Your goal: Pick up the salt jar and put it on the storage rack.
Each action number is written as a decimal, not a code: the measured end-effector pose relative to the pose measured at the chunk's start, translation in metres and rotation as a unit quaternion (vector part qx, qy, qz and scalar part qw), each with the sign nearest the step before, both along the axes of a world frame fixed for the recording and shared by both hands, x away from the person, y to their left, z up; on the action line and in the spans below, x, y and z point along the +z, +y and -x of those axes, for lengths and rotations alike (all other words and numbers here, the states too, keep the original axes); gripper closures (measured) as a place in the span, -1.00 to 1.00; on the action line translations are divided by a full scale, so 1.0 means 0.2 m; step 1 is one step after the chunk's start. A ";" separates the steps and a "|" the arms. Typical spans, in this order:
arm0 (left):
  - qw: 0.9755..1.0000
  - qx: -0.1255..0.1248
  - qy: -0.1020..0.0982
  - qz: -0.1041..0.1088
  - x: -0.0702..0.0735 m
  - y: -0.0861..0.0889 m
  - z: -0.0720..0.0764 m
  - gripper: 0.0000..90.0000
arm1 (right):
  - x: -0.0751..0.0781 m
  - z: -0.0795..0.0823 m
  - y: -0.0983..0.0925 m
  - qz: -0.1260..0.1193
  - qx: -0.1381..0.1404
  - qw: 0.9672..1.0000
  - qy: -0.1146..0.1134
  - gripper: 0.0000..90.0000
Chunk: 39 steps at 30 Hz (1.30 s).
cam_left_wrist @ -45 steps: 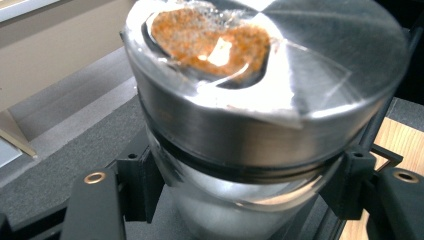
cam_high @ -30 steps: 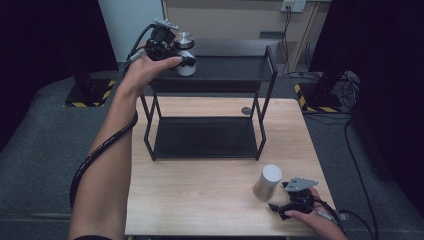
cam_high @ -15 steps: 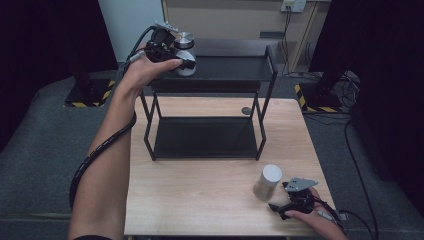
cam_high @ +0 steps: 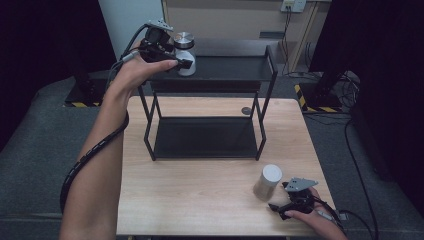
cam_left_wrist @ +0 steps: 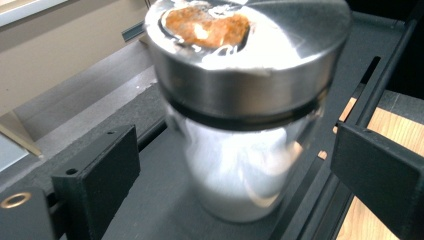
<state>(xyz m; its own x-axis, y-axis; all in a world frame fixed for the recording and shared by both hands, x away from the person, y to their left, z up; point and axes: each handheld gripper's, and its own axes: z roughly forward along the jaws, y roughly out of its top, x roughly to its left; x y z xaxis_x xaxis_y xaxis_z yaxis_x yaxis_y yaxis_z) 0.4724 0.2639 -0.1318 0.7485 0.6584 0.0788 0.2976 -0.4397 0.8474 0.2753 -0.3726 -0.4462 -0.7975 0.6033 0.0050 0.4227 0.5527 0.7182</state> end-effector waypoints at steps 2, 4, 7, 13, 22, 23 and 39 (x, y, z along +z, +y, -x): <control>1.000 -0.001 -0.001 0.003 0.00 0.02 0.01 -0.91 | 0.00 0.00 0.00 0.000 0.000 1.000 0.000 -0.97; 1.000 -0.009 -0.004 0.005 0.00 0.04 0.03 -0.91 | 0.00 0.00 0.00 0.000 0.000 1.000 0.000 -0.97; 1.000 -0.019 -0.008 0.002 0.01 0.06 0.06 -0.91 | 0.00 0.00 0.00 0.000 0.000 1.000 0.000 -0.97; 0.999 -0.036 -0.026 0.004 0.02 0.13 0.14 -0.91 | 0.00 0.00 0.00 0.000 0.000 1.000 0.000 -0.97; 0.993 -0.110 -0.045 0.009 -0.02 0.22 0.27 -0.86 | 0.00 0.00 0.00 0.001 0.001 1.000 -0.001 -0.97; 0.992 -0.118 -0.046 0.005 -0.03 0.22 0.29 -0.85 | 0.00 0.00 0.00 0.001 0.001 1.000 -0.001 -0.97; 0.985 -0.169 -0.020 -0.010 -0.49 0.10 0.48 -0.85 | 0.00 0.00 0.00 0.001 0.000 1.000 0.000 -0.97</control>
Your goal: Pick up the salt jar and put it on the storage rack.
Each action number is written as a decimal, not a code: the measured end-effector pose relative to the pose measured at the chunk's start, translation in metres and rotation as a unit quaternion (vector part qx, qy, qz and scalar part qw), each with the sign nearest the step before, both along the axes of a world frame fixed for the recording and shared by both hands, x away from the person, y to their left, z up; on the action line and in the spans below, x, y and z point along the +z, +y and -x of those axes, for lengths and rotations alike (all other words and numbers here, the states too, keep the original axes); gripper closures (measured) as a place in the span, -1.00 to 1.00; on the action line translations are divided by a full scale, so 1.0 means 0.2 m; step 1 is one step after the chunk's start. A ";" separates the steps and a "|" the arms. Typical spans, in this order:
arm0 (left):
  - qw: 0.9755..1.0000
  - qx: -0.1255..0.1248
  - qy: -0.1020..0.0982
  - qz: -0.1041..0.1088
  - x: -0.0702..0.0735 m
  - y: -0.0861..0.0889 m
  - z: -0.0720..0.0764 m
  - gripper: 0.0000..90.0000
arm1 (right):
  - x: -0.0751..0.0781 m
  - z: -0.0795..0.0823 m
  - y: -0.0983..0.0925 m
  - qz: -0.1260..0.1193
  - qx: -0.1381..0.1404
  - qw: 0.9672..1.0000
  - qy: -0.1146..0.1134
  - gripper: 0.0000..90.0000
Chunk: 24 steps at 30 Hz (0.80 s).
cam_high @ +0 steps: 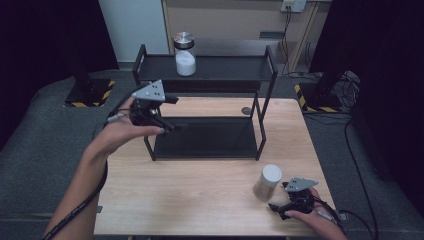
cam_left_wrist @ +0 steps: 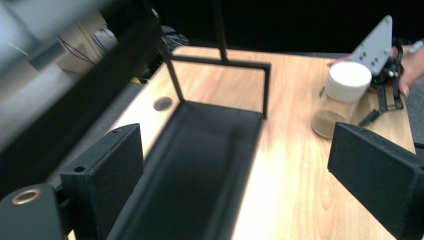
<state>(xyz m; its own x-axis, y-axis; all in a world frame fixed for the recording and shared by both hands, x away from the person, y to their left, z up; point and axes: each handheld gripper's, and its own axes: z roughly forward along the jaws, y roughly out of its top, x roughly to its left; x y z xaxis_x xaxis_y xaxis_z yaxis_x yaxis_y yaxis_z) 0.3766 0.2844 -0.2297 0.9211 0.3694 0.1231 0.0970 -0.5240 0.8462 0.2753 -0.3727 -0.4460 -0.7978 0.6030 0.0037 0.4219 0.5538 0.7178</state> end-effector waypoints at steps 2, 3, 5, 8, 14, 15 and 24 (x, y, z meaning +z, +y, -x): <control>1.000 -0.007 0.007 0.002 -0.07 -0.02 0.02 -0.85 | 0.00 0.00 0.00 0.000 0.000 1.000 0.000 -0.97; 1.000 -0.010 0.008 0.000 -0.11 -0.03 0.03 -0.85 | 0.00 0.00 0.00 0.000 0.000 1.000 0.000 -0.97; 1.000 -0.016 0.012 -0.003 -0.17 -0.06 0.06 -0.85 | 0.00 0.00 0.00 0.000 0.000 1.000 0.000 -0.97; 1.000 -0.021 0.019 -0.010 -0.25 -0.10 0.10 -0.85 | 0.00 0.00 0.00 0.000 0.000 1.000 0.000 -0.97; 0.999 -0.024 0.039 -0.018 -0.42 -0.14 0.15 -0.85 | 0.00 0.00 0.00 0.000 0.000 1.000 0.000 -0.97; 0.999 -0.023 0.044 -0.020 -0.45 -0.14 0.16 -0.85 | 0.00 0.00 0.00 0.000 0.000 1.000 0.000 -0.97; 0.996 -0.016 0.076 -0.041 -0.66 -0.16 0.19 -0.86 | 0.00 0.00 0.00 0.000 0.000 1.000 0.000 -0.97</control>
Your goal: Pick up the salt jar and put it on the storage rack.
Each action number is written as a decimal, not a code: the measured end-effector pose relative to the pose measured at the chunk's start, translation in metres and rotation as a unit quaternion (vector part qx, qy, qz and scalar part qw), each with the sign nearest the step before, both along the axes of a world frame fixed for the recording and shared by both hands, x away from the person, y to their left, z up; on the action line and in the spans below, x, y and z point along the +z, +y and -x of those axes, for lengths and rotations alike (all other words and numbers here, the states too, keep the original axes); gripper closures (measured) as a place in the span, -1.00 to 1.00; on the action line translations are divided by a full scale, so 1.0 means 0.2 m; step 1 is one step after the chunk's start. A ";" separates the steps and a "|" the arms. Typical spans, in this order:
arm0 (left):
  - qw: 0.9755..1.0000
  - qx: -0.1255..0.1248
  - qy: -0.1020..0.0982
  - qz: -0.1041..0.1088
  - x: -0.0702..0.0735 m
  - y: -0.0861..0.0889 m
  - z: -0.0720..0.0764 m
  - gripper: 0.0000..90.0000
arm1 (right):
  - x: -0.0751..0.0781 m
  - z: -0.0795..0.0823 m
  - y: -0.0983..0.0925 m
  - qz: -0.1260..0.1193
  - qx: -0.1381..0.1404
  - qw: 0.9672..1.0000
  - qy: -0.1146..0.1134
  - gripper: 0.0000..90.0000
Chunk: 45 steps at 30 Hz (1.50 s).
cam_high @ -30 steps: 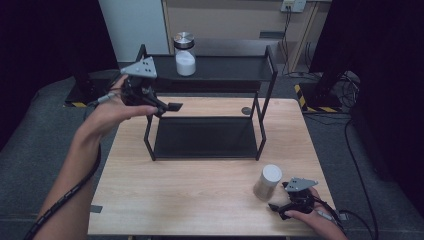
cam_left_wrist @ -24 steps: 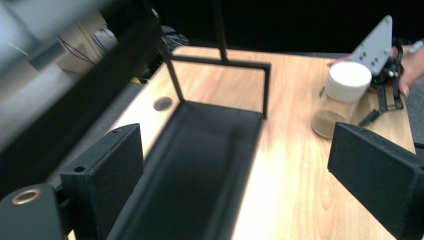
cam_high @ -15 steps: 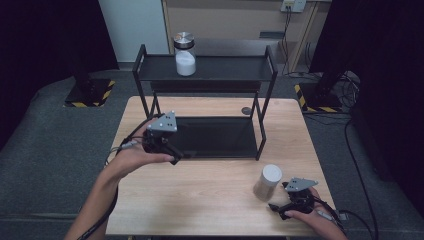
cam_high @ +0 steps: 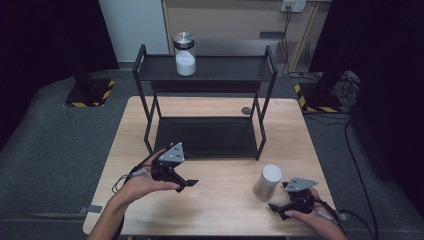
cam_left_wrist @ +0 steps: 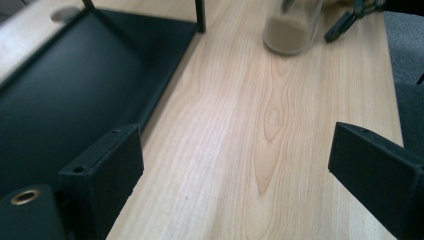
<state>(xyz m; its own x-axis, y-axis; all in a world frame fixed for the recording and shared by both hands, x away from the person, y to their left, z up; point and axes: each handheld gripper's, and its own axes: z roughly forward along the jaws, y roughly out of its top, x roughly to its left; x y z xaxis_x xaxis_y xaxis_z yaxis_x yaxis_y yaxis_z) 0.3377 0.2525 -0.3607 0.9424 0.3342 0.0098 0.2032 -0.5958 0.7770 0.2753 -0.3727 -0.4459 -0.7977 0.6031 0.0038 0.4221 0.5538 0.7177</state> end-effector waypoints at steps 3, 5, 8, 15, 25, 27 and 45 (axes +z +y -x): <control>1.000 -0.001 0.007 -0.009 -0.08 -0.01 0.01 -0.84 | 0.00 0.00 0.00 0.000 0.000 1.000 0.000 -0.97; 1.000 -0.001 0.014 -0.016 -0.12 -0.02 0.01 -0.84 | 0.00 0.00 0.00 0.000 0.000 1.000 0.000 -0.97; 1.000 0.000 0.022 -0.011 -0.19 -0.01 0.01 -0.83 | 0.00 0.00 0.00 0.000 0.000 1.000 0.000 -0.97; 0.999 -0.003 0.026 -0.021 -0.29 -0.01 0.02 -0.83 | 0.00 0.00 0.00 0.000 0.000 1.000 0.000 -0.97; 0.999 0.010 0.024 -0.025 -0.37 0.00 0.03 -0.84 | 0.00 0.00 0.00 0.000 0.000 1.000 0.000 -0.97; 0.999 0.017 0.024 -0.026 -0.38 0.01 0.03 -0.84 | 0.00 0.00 0.00 0.000 0.000 1.000 0.000 -0.97; 0.998 0.042 0.023 -0.037 -0.43 0.02 0.06 -0.94 | 0.00 0.00 0.00 0.000 0.000 1.000 0.000 -0.97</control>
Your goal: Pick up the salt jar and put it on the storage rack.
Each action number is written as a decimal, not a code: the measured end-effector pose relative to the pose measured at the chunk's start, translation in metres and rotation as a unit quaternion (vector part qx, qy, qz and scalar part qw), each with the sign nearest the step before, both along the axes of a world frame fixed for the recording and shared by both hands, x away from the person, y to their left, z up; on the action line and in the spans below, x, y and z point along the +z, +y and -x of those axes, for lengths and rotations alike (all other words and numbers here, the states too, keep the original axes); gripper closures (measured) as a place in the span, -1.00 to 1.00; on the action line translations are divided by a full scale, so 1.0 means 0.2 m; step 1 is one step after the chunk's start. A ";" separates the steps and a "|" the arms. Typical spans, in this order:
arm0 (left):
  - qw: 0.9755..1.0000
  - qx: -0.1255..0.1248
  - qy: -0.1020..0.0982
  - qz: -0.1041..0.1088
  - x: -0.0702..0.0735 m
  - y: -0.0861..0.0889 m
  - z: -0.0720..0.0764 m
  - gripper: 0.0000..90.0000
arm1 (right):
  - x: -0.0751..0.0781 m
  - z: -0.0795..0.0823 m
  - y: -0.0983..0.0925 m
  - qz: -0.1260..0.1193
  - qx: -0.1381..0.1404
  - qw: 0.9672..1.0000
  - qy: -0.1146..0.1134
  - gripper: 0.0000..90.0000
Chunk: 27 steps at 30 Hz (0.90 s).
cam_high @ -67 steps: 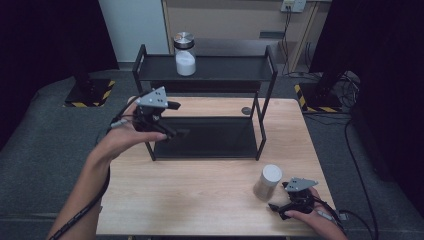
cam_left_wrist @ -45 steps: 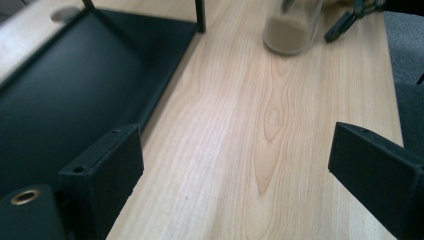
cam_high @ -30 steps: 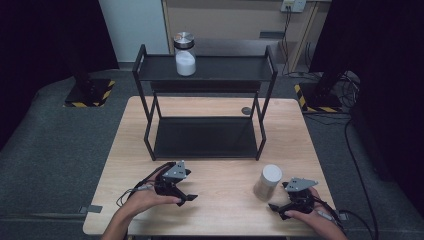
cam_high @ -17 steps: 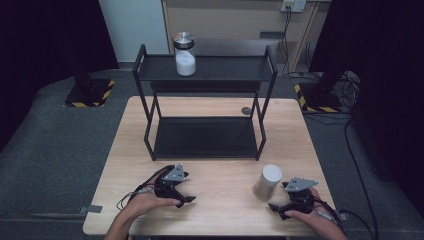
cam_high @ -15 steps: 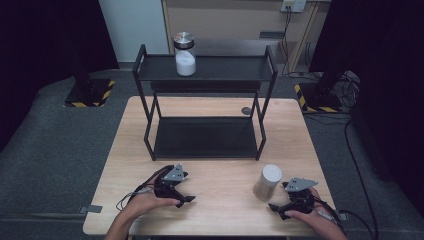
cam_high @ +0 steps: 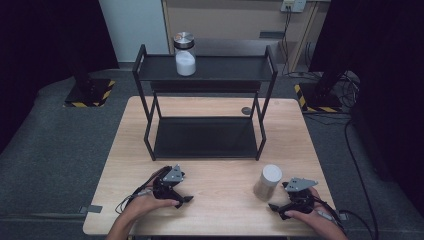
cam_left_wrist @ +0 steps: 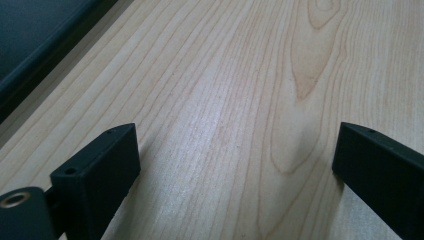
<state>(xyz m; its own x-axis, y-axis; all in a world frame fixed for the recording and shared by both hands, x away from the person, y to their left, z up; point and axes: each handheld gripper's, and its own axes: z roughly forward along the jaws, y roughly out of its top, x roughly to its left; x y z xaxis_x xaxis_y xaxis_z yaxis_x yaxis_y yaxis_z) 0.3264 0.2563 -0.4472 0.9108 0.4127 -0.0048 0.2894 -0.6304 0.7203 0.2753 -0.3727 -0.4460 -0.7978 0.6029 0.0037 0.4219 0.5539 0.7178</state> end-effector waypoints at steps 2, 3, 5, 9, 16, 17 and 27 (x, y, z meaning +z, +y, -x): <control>1.000 0.000 0.000 0.000 0.00 0.00 0.00 -0.95 | 0.00 0.00 0.00 0.000 0.000 1.000 0.000 -0.97; 1.000 0.000 0.000 0.000 0.00 0.00 0.00 -0.95 | 0.00 0.00 0.00 0.000 0.000 1.000 0.000 -0.97; 1.000 0.003 0.002 0.000 0.00 0.00 0.00 -0.96 | 0.00 0.00 0.00 0.000 0.001 1.000 0.000 -0.97; 1.000 0.012 0.002 0.000 0.00 -0.01 0.02 -0.97 | 0.00 0.00 0.00 0.000 0.002 1.000 0.000 -0.97; 1.000 0.017 0.003 -0.001 0.00 -0.01 0.02 -0.98 | 0.00 0.00 0.00 0.000 0.002 1.000 0.000 -0.97; 1.000 0.017 0.003 -0.001 0.00 -0.01 0.02 -0.98 | 0.00 0.00 0.00 0.000 0.001 1.000 0.000 -0.97; 1.000 0.022 0.004 -0.001 0.00 -0.01 0.03 -0.98 | 0.00 0.00 0.00 0.000 0.002 1.000 0.000 -0.97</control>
